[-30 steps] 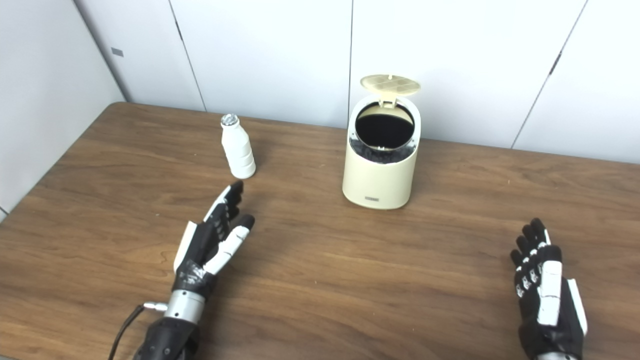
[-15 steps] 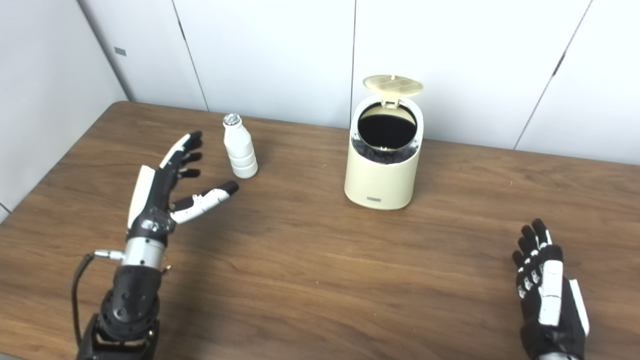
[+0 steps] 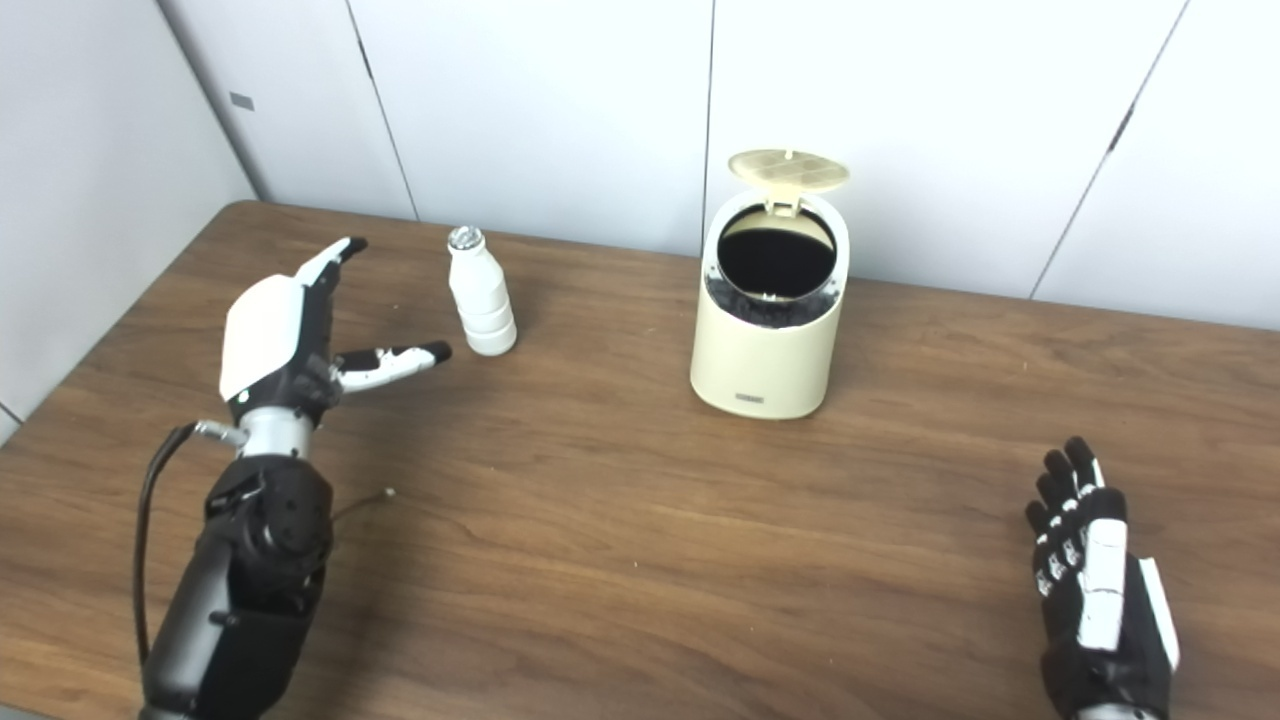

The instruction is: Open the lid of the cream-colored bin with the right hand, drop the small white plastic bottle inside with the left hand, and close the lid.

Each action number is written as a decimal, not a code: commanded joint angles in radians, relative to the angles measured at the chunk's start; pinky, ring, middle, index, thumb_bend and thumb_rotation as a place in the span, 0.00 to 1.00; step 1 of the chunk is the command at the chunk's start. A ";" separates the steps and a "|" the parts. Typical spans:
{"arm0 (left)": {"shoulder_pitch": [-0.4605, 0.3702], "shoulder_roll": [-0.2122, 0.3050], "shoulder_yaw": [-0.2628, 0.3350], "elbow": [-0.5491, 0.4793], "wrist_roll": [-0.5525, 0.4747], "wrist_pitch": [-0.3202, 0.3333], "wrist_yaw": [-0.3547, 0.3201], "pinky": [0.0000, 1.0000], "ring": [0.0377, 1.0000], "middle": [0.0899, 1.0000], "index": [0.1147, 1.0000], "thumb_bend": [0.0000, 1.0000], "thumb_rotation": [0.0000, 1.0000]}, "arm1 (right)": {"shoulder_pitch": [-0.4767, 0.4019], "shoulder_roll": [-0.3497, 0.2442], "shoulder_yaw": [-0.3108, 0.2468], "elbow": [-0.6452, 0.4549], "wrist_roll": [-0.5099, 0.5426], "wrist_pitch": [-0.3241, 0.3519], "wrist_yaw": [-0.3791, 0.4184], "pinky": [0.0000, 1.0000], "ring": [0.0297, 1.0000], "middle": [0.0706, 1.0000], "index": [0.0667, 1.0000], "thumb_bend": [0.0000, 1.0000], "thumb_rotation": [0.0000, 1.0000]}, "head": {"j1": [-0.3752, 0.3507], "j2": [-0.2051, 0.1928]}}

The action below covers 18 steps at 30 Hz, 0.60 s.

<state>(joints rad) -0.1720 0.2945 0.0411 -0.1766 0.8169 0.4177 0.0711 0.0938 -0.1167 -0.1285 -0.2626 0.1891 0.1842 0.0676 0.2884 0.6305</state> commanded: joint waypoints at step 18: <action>-0.253 0.051 -0.096 0.269 -0.128 -0.055 -0.032 0.73 0.86 0.86 0.89 1.00 0.44 | -0.010 0.005 0.011 -0.008 -0.035 -0.026 -0.013 1.00 1.00 0.97 0.98 0.54 1.00 | -0.021 0.011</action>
<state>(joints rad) -0.3703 0.3189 -0.0549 0.1024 0.6897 0.3925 0.0241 0.0932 -0.1115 -0.1203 -0.2627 0.1620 0.1785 0.0556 0.2669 0.6412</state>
